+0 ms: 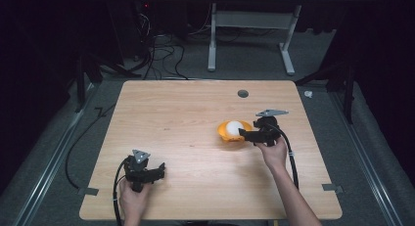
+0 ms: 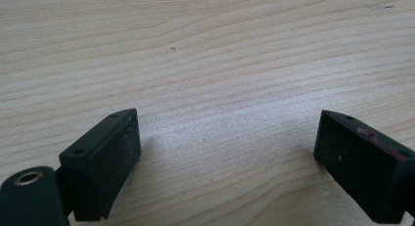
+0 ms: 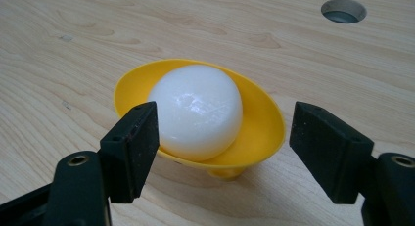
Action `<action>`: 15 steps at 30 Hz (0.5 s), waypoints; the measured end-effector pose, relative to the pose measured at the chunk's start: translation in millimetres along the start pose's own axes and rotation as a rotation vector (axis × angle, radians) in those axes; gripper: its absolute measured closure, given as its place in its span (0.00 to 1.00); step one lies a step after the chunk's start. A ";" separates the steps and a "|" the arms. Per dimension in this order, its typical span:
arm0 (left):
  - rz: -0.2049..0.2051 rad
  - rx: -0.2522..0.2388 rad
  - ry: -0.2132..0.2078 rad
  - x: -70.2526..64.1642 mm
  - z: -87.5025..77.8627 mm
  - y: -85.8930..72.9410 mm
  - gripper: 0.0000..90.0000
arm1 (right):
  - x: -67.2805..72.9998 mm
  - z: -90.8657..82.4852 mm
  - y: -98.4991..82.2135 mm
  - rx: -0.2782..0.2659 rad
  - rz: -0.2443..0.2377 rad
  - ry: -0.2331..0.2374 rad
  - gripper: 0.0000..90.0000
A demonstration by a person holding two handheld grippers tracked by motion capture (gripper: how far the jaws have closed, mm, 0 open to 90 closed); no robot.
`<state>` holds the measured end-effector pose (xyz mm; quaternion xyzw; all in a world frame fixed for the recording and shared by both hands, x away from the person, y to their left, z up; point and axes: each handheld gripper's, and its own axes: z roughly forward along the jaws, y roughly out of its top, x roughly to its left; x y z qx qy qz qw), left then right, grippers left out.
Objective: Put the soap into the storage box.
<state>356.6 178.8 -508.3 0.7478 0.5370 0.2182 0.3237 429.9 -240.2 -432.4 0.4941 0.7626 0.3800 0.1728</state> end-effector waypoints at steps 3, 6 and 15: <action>0.000 0.000 0.000 0.0 0.0 0.0 0.12 | -1.6 -2.9 -2.5 -0.005 0.004 -0.006 0.31; 0.000 0.000 0.000 0.0 0.0 0.0 0.12 | -3.2 -6.0 -4.8 -0.007 0.009 -0.009 0.31; 0.000 0.000 0.000 0.0 0.0 0.0 0.12 | -6.8 -13.2 -10.4 -0.021 0.020 -0.011 0.31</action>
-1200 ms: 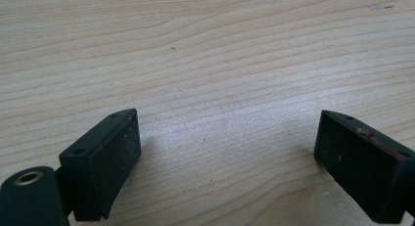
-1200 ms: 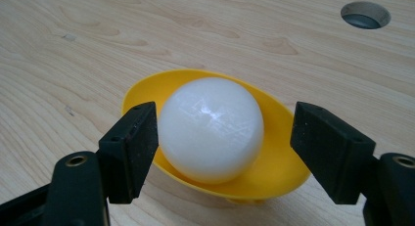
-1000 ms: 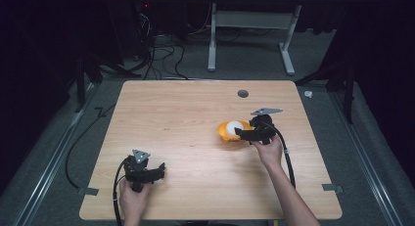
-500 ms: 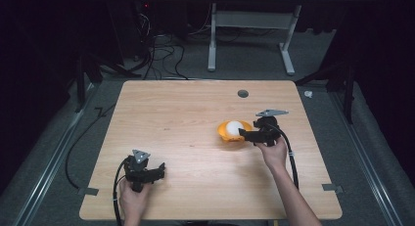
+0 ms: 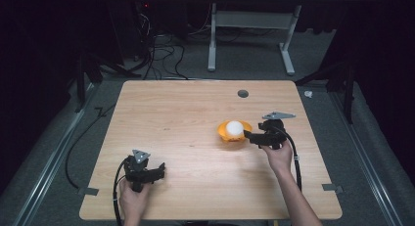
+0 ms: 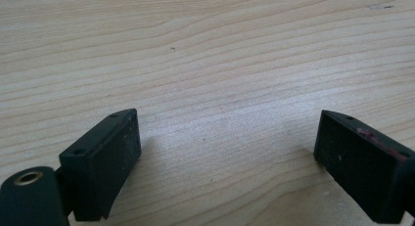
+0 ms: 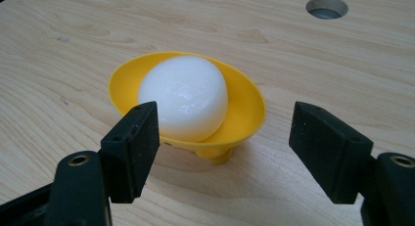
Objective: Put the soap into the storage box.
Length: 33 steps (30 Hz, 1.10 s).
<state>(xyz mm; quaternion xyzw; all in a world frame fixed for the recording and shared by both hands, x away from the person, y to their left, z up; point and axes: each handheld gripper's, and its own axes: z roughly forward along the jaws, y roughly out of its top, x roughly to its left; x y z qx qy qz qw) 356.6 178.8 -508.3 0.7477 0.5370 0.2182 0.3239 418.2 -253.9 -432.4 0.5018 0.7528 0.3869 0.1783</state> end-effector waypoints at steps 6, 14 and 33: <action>0.000 0.000 0.000 0.0 0.0 0.0 0.12 | -1.7 -8.2 -0.5 -0.017 0.003 -0.001 0.31; 0.002 0.000 0.000 0.1 0.0 0.0 0.12 | -2.0 -17.2 -1.2 -0.031 0.002 -0.004 0.31; 0.000 0.000 0.000 0.0 0.0 0.0 0.12 | -6.3 -31.9 -10.2 -0.058 0.011 -0.012 0.32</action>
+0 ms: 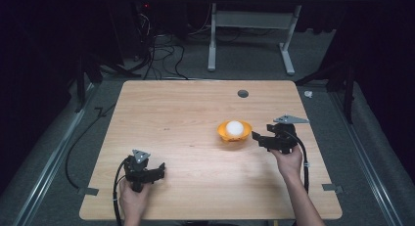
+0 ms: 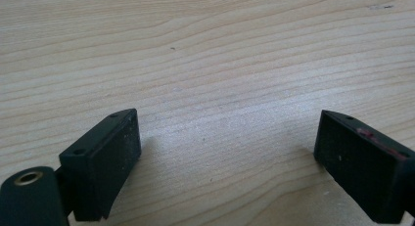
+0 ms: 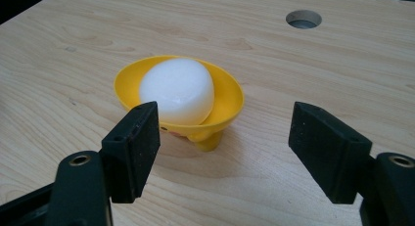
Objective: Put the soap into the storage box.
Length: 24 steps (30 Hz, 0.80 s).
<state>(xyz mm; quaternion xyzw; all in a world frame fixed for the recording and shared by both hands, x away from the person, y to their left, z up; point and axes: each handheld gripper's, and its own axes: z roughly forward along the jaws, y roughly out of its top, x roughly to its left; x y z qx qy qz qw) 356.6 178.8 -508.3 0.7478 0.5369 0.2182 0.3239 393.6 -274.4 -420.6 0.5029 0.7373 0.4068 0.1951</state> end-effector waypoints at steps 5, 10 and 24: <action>0.000 0.000 0.000 0.0 0.0 0.0 0.12 | -1.0 -3.3 -3.3 -0.003 0.006 -0.002 0.32; 0.000 0.000 0.000 0.0 0.0 0.0 0.12 | -2.0 -8.2 -7.6 -0.012 0.014 -0.005 0.32; 0.000 0.000 0.000 0.0 0.0 0.0 0.12 | -2.8 -18.1 -17.7 -0.018 0.027 -0.008 0.32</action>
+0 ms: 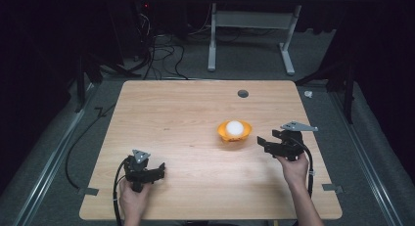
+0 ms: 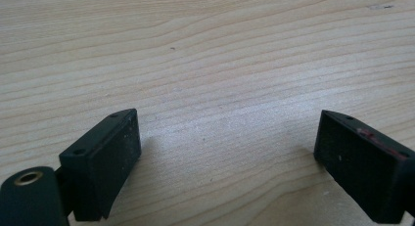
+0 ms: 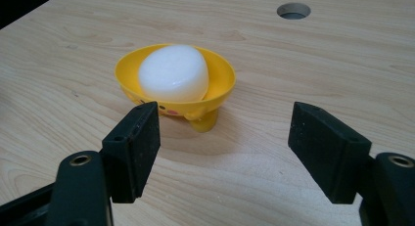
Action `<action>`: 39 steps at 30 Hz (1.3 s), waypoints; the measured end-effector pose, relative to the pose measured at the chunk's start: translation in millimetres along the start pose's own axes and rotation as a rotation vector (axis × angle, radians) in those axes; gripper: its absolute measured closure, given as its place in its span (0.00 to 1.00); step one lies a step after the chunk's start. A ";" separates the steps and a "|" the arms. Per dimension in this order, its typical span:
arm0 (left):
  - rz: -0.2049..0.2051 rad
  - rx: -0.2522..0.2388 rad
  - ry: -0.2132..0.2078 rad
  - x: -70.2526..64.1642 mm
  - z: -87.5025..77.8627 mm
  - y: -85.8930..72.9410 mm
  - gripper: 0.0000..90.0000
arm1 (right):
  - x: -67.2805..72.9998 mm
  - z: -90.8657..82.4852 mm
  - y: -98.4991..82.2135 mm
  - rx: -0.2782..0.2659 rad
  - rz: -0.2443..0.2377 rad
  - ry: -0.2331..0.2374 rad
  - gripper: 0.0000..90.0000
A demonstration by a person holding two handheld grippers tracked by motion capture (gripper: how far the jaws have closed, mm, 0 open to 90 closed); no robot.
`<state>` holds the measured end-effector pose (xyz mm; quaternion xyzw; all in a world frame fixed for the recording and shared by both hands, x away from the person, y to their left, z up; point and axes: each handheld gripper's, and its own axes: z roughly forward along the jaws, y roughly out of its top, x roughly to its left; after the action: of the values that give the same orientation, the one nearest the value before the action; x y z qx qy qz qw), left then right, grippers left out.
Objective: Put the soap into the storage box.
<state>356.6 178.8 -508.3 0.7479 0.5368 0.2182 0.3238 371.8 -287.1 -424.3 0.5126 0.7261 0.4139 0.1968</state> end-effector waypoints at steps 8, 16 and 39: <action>0.000 0.000 0.000 0.0 0.0 0.0 0.12 | 1.9 -2.5 -4.7 0.001 0.001 0.003 0.32; 0.000 0.000 0.000 0.0 0.0 0.0 0.12 | 5.4 -4.7 -9.8 0.001 0.000 0.009 0.32; 0.004 0.001 -0.001 0.1 -0.1 0.0 0.12 | 18.2 7.6 -28.7 0.047 -0.012 0.045 0.32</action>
<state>356.5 178.9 -508.2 0.7491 0.5353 0.2184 0.3235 353.4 -271.3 -449.2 0.5033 0.7428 0.4071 0.1709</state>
